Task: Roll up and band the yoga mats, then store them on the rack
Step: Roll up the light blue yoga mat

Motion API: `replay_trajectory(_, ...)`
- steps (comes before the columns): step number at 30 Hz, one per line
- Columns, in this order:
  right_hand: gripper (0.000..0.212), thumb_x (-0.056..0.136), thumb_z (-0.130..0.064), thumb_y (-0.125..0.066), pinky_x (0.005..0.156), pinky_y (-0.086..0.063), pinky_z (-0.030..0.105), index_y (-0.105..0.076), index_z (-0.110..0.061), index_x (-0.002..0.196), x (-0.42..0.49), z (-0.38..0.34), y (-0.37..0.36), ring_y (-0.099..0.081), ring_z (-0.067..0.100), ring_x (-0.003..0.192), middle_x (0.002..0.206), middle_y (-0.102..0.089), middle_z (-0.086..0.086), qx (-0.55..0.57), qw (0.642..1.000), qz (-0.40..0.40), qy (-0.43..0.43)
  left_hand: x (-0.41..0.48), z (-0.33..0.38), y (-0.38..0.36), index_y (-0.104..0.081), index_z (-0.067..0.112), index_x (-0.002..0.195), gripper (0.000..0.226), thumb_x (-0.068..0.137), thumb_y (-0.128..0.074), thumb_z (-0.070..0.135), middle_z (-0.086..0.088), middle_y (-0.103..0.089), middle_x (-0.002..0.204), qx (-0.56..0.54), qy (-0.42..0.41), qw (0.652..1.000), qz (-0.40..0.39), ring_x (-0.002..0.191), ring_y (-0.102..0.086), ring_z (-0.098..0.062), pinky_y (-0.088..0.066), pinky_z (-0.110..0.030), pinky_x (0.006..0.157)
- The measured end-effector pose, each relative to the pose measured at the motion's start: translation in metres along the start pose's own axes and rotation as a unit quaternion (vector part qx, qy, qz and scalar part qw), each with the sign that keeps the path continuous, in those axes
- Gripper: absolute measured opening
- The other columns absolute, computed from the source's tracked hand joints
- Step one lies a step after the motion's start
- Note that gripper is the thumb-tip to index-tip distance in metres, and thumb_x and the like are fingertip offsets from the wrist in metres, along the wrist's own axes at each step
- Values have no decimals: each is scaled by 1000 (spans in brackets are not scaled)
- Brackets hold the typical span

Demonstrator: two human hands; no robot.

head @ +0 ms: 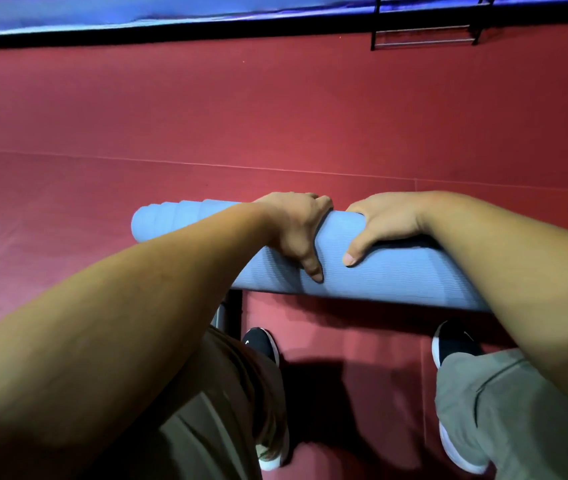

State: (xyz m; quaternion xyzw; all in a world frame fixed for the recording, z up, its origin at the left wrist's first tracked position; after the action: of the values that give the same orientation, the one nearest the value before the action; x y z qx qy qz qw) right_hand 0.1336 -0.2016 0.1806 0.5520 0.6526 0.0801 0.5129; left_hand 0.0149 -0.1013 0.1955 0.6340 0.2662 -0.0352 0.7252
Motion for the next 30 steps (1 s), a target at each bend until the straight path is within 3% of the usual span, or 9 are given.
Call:
replay_trajectory(3,78,55,-77,-88,93,-56,37,-69,-37,119,-1,0,24,-69,11,99,112,-72,-16,-70,994,88,11,9,-9,8,-52,30,123,105,38,-93,76,5,-61,117,-35,17,999,29,100,-62,-23,-54,-39,86)
replay_trajectory(7,78,64,-91,-69,105,-43,44,-70,-38,122,-9,17,61,-58,28,118,122,-67,-7,-112,955,275,-31,21,-29,16,-55,30,119,106,34,-90,82,5,-67,112,-113,82,989,54,98,-64,-25,-57,-43,89)
replay_trajectory(13,70,76,-58,-82,111,-39,47,-61,-17,129,-35,36,97,-51,37,127,134,-55,10,-25,829,553,-75,40,-41,38,-59,32,111,103,28,-92,82,8,-70,107,-294,133,936,142,97,-66,-20,-57,-43,92)
replay_trajectory(17,80,77,-51,-83,112,-38,45,-53,-5,135,-51,55,105,-50,39,130,141,-51,16,108,732,664,-106,57,-31,50,-63,34,114,99,31,-97,75,10,-72,111,-397,123,892,176,101,-69,-16,-58,-43,95)
replay_trajectory(20,92,83,-57,-80,113,-38,42,-44,0,146,-57,71,108,-48,40,137,149,-46,22,258,710,642,-133,68,-20,58,-64,35,119,93,40,-101,65,11,-74,112,-463,95,862,181,102,-71,-13,-59,-42,97)
replay_trajectory(22,102,84,-69,-75,113,-41,38,-38,-3,153,-47,84,103,-51,36,140,154,-49,20,381,727,554,-142,73,-14,62,-66,36,123,85,48,-103,53,10,-77,113,-520,64,834,172,102,-75,-13,-60,-45,99)
replay_trajectory(24,120,65,-95,-68,114,-46,43,-44,-14,149,-39,87,93,-62,29,130,147,-60,8,514,720,453,-111,76,-4,62,-68,30,126,73,61,-102,34,5,-80,115,-583,21,799,147,105,-77,-19,-58,-51,104)
replay_trajectory(26,126,44,-102,-72,111,-51,49,-53,-24,142,-31,92,90,-70,19,120,135,-70,-4,604,678,417,-51,78,7,63,-68,23,131,68,70,-96,24,-3,-79,121,-631,-22,767,115,112,-76,-28,-54,-58,109)
replay_trajectory(30,107,61,-84,-82,111,-52,50,-58,-22,145,-39,72,104,-72,24,122,134,-74,1,691,598,394,102,81,26,62,-64,12,139,66,78,-84,23,-19,-72,134,-692,-85,715,54,123,-68,-44,-49,-63,112)
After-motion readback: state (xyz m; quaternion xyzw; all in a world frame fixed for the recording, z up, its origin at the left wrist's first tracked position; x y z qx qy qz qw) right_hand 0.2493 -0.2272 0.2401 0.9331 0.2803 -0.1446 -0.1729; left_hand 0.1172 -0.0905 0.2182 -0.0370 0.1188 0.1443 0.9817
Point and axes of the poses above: each hand's wrist, its own x-axis towards the middle knuckle, its own y-axis out of the back of the hand, z = x × y, the point moved 6 cm from there along x, towards the middle knuckle
